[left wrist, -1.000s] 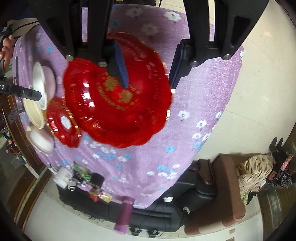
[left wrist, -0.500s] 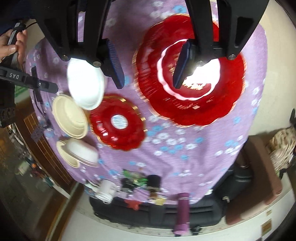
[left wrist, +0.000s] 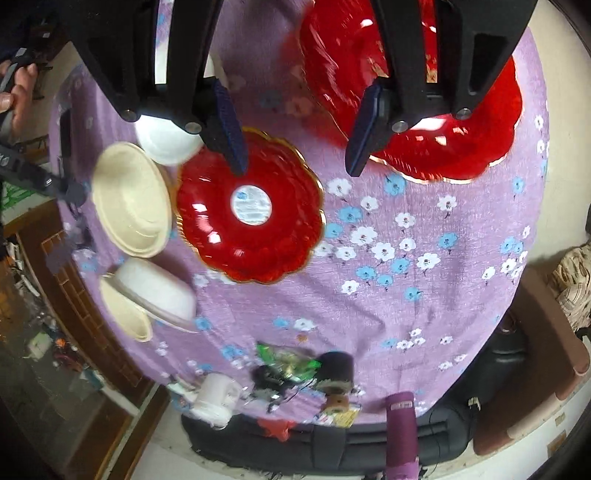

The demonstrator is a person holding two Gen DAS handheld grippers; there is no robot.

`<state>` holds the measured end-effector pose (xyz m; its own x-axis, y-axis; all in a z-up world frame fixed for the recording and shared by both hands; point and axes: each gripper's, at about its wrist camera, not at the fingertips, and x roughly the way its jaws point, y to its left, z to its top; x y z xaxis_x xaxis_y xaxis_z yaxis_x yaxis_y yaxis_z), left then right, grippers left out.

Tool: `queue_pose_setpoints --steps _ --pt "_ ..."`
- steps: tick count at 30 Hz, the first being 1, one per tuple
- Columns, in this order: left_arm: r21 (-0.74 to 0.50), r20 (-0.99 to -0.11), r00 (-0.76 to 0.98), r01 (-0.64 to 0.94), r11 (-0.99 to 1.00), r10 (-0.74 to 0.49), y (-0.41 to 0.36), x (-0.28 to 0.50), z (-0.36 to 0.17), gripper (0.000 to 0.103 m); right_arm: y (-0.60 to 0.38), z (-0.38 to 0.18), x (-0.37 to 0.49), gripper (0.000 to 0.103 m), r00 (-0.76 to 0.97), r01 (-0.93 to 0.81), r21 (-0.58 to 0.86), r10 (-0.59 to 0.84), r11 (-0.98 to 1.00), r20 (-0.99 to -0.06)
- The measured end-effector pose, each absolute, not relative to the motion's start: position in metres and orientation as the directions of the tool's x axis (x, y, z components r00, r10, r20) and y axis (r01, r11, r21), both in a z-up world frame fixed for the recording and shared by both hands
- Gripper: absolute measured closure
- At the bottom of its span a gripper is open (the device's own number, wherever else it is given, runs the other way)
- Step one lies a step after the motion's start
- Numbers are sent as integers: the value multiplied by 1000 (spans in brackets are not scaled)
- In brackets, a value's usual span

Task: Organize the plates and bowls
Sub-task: 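Release the large red plate and grasp the small red plate's rim with the left gripper, then lift the small red plate with the left gripper and carry it over the large red plate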

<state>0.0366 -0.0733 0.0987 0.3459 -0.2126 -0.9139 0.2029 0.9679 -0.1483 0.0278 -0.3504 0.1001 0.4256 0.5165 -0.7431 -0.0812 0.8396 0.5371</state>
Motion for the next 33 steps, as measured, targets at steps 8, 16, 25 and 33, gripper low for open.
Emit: queue_pose_setpoints --steps 8,16,25,33 --pt "-153 -930 303 191 970 -207 -69 71 79 49 -327 94 91 83 358 -101 479 481 872 -800" --pt "-169 -943 250 209 963 -219 -68 97 61 49 -301 74 136 83 300 -130 424 443 896 -845" --pt "-139 -958 196 315 939 -208 -83 103 43 56 -285 51 161 83 217 -164 317 348 934 -912" --pt "-128 -975 118 390 912 -187 -96 104 19 65 -280 37 168 83 147 -224 261 298 939 -943"
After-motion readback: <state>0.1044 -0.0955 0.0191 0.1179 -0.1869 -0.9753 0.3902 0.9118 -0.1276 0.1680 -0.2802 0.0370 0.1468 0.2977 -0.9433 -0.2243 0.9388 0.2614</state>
